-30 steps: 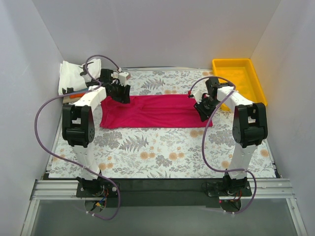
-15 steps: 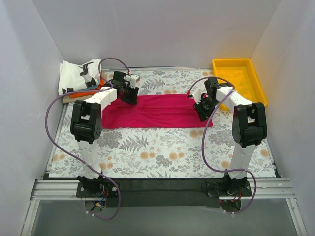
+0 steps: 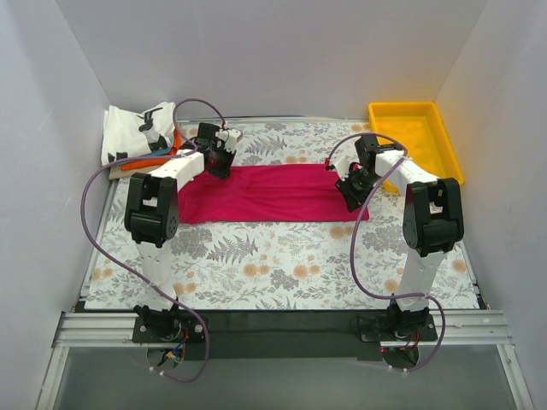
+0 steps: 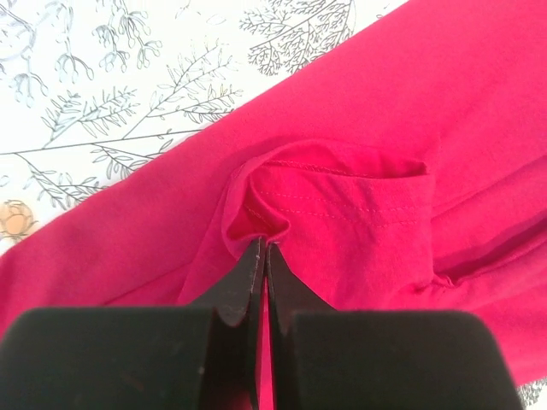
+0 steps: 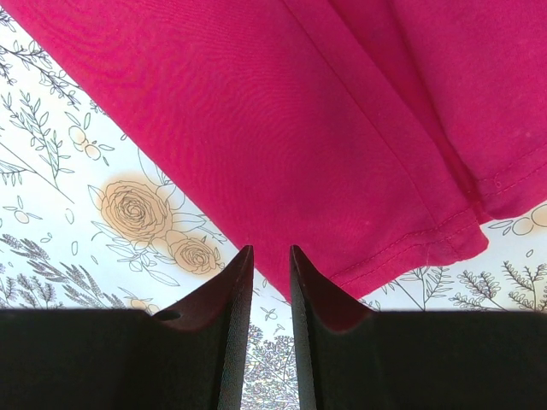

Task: Fold and stack the t-shirts
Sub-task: Fold the tshirt

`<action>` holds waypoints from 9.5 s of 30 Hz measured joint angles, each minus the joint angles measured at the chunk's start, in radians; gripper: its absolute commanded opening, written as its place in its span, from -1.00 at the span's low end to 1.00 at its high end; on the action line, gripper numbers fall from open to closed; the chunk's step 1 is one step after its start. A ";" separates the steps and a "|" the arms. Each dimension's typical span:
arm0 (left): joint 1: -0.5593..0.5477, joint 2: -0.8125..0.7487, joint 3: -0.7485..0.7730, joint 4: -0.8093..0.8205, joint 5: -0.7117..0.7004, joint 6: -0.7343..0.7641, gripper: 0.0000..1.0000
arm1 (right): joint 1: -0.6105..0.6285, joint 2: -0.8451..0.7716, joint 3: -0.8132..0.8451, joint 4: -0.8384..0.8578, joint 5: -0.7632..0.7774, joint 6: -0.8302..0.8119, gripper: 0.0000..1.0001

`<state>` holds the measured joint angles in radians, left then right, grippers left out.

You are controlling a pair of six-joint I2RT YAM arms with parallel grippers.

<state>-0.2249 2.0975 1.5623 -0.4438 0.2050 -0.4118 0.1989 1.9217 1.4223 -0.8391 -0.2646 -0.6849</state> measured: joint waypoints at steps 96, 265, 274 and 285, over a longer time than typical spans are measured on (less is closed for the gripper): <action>0.167 -0.351 -0.185 -0.136 0.405 0.014 -0.34 | 0.000 0.031 0.105 -0.013 -0.008 0.008 -0.48; 0.169 0.270 0.369 0.048 0.086 -0.340 -0.56 | 0.620 -0.114 -0.295 0.001 -0.090 0.053 -0.50; 0.139 0.449 0.576 0.054 0.148 -0.344 -0.55 | 0.710 -0.018 -0.237 -0.026 -0.320 0.132 -0.34; 0.112 0.563 0.718 0.181 0.202 -0.380 0.04 | 0.609 -0.023 -0.172 -0.009 -0.292 0.148 0.01</action>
<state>-0.1131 2.6610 2.2799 -0.2630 0.4072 -0.7914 0.8078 1.8992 1.2499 -0.8478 -0.5564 -0.5365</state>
